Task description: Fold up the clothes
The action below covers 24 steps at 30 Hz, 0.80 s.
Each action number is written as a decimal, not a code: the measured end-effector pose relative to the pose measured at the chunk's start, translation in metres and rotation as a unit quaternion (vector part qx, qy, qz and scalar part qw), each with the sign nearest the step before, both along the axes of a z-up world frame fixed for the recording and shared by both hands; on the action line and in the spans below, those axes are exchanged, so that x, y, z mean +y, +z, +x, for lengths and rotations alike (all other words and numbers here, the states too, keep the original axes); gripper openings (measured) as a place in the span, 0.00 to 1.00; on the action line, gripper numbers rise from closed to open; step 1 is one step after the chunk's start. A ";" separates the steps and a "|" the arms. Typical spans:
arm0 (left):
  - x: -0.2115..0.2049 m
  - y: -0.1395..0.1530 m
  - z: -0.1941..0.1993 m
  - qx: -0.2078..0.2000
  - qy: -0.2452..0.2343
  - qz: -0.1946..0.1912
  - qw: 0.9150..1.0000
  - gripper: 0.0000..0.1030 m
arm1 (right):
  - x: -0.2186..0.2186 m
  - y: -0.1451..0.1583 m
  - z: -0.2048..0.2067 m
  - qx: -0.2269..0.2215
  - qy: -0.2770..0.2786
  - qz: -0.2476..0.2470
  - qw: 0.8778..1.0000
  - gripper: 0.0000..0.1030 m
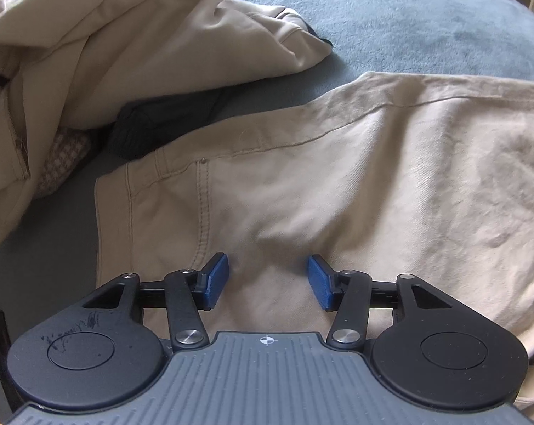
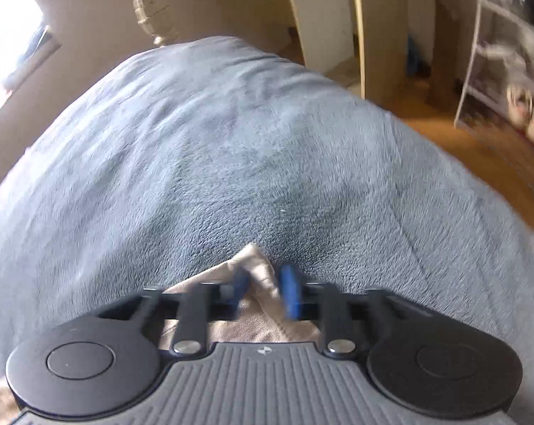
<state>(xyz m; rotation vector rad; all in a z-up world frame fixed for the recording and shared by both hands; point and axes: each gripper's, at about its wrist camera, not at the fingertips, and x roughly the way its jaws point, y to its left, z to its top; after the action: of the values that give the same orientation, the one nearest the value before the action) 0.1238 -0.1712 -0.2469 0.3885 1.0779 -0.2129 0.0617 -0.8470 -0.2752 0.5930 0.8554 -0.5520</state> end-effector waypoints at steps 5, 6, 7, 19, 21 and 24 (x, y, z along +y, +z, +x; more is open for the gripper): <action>-0.003 0.000 0.003 -0.004 0.003 0.006 1.000 0.49 | -0.008 0.020 -0.013 -0.024 -0.024 -0.040 0.999 0.03; -0.003 0.000 0.004 -0.004 0.004 0.006 1.000 0.49 | -0.010 0.022 -0.011 -0.008 -0.038 -0.059 0.997 0.00; -0.002 0.000 0.004 -0.004 0.005 0.006 1.000 0.49 | -0.015 0.021 -0.012 0.000 -0.054 -0.062 0.997 0.00; 0.004 -0.004 0.006 -0.008 0.017 -0.012 1.000 0.53 | -0.019 0.019 -0.118 -0.055 -0.241 0.130 0.960 0.48; 0.004 -0.005 0.006 -0.013 0.015 -0.013 1.000 0.53 | -0.011 0.008 -0.140 -0.048 -0.261 0.181 0.947 0.48; 0.006 -0.004 0.005 -0.015 0.012 -0.017 1.000 0.53 | 0.008 -0.012 -0.151 -0.060 -0.258 0.247 0.932 0.47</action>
<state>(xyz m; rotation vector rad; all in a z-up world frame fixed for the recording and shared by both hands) 0.1293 -0.1649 -0.2506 0.3473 1.0471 -0.2024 -0.0890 -0.8392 -0.2876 1.3237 0.7199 -0.7696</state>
